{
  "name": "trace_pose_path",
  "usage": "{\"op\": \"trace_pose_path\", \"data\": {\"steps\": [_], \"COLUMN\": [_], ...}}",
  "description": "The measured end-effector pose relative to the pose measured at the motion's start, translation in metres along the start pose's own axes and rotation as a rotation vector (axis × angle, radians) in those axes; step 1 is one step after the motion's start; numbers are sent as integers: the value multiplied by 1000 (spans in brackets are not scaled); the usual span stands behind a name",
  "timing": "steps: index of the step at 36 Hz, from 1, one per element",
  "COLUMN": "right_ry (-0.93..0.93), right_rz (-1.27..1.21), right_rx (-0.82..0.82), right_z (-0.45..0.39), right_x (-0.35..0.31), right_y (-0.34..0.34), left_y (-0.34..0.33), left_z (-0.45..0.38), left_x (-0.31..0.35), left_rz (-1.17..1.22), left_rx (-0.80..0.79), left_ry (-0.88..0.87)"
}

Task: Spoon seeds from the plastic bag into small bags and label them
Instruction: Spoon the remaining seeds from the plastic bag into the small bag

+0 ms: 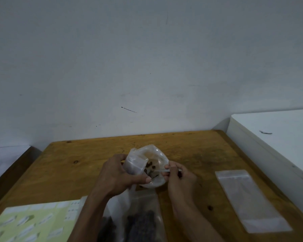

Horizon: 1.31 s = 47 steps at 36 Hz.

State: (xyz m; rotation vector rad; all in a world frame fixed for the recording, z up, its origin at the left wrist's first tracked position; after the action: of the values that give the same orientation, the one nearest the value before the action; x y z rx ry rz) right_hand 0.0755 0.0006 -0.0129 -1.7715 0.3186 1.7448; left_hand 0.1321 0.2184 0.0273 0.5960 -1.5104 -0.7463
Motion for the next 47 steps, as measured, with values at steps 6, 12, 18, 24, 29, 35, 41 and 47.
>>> {"op": "trace_pose_path", "data": {"steps": [6, 12, 18, 24, 29, 35, 41, 47], "right_ry": [-118, -196, -92, 37, 221, 589, 689, 511], "right_rz": [-68, -236, -263, -240, -76, 201, 307, 455], "right_rx": [-36, 26, 0, -38, -185, -420, -245, -197], "right_z": [-3, -10, -17, -18, 0, 38, 30, 4], "right_x": [3, 2, -23, -63, -98, -118, -114, -57], "right_y": [-6, 5, 14, 12, -7, -40, -14, -5], "left_y": [2, 3, 0, -3, 0, 4, 7, 4], "left_z": [2, 3, -2, -3, -3, -1, 0, -5], "left_x": [1, -3, -13, -17, -15, -11, -13, -4], "left_rz": [27, 42, 9, -7, -12, -8, 26, 63], "left_rx": [-39, -52, -47, -23, 19, 38, 64, 86], "left_ry": [-18, -18, -11, -3, -7, -12, -7, 11]}}
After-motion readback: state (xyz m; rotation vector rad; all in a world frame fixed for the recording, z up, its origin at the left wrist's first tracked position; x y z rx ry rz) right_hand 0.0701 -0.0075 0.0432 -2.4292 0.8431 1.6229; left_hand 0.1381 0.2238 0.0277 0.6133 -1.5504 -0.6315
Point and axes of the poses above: each hand's wrist, its own z-axis away from the middle knuckle, its own y-axis out of the back of the hand, x = y × z, the point moved 9 cm from there along -z, towards the middle knuckle, and after that the axes turned 11 degrees about -z, right-handed, at the moved point
